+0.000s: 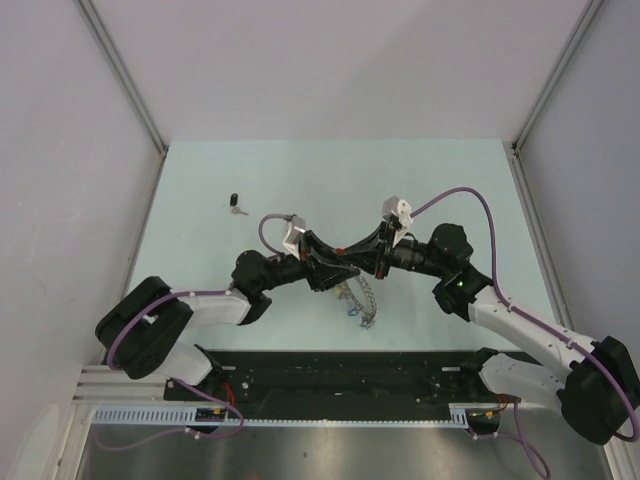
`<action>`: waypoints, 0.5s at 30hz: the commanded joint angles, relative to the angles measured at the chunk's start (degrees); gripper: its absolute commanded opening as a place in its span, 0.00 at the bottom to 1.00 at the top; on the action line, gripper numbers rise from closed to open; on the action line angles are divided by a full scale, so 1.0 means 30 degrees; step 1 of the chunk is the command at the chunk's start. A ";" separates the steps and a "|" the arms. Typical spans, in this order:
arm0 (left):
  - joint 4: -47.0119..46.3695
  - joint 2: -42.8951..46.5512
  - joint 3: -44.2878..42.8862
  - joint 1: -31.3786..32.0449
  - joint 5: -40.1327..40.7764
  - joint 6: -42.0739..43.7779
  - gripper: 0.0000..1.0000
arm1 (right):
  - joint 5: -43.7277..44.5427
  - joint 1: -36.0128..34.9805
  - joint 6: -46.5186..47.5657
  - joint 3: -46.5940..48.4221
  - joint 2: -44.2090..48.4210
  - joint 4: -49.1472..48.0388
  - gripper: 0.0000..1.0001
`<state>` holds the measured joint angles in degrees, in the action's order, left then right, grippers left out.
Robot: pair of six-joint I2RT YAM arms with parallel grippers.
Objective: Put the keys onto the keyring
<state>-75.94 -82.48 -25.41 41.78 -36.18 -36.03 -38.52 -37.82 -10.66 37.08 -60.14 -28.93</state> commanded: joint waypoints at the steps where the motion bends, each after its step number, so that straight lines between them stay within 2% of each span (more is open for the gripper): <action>1: -0.5213 0.0656 0.0002 0.0078 0.0049 -0.0236 0.44 | 0.0067 -0.0194 0.0241 0.0296 0.0183 -0.1784 0.00; 11: -0.5126 0.1447 0.0003 0.0107 0.0313 -0.0265 0.39 | 0.0360 -0.0459 0.0505 0.0296 0.0125 -0.1432 0.00; 14: -0.5009 0.1564 0.0032 0.0107 0.0342 -0.0265 0.29 | 0.0419 -0.0517 0.0476 0.0267 0.0153 -0.1403 0.00; 15: -0.5008 0.1594 0.0061 0.0078 0.0285 -0.0236 0.22 | 0.0448 -0.0517 0.0505 0.0267 0.0154 -0.1402 0.00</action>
<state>-75.50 -79.72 -25.23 41.87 -36.16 -36.07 -37.67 -38.87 -10.20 37.08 -60.20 -29.06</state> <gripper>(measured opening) 0.333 0.041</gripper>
